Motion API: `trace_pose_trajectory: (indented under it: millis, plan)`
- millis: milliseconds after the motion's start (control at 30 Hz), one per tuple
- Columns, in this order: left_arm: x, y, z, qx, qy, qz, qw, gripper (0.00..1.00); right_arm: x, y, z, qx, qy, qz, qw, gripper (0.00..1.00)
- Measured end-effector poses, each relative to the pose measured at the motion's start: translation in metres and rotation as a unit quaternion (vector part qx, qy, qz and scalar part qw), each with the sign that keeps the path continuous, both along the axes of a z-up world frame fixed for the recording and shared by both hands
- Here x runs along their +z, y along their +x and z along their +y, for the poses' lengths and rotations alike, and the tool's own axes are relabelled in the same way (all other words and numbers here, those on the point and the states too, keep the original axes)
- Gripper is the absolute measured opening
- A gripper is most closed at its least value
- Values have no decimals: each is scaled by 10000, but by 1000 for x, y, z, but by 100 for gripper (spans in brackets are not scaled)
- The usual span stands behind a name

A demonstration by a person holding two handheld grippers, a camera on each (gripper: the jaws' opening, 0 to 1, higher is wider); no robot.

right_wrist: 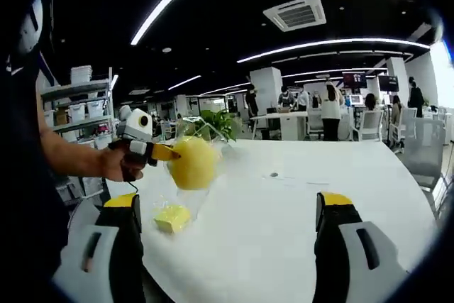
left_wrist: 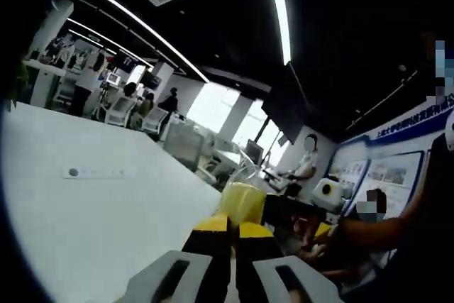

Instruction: Compare the silicone blocks by pressing each to a similar depth, holding the contact briefly, and releasing to observe deformation and rebound differences across the visible hardness samples.

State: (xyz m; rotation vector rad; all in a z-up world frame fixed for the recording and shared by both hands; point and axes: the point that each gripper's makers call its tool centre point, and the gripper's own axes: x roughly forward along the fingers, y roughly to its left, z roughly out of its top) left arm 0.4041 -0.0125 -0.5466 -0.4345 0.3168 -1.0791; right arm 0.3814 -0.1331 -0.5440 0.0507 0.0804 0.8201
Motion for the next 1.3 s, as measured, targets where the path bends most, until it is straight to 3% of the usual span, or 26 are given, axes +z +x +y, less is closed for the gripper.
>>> trace_pose_trajectory:
  millis: [167, 267, 400, 733, 900, 1233, 1300]
  plan:
    - [10, -3, 4, -5, -83, -40, 10000, 0, 2, 1, 20, 257, -70, 323, 9991, 96]
    - [15, -6, 5, -24, -125, -66, 9999, 0, 4, -2, 27, 507, -1, 402, 9979, 73]
    - [21, -8, 7, -38, -215, -98, 9997, 0, 13, 3, 43, 763, 290, 481, 9955, 73]
    - [31, -18, 5, -157, -287, -100, 9994, 0, 18, 4, 82, 1521, 348, 699, 9853, 48]
    - [35, -20, 1, -225, -309, -91, 9992, 0, 16, 3, 88, 1700, 366, 762, 9818, 39]
    - [40, -26, -5, -281, -380, -83, 9988, 0, 23, 4, 89, 1813, 649, 870, 9774, 34]
    - [40, -28, -6, -306, -386, -81, 9988, 0, 20, -1, 90, 1896, 587, 969, 9753, 27]
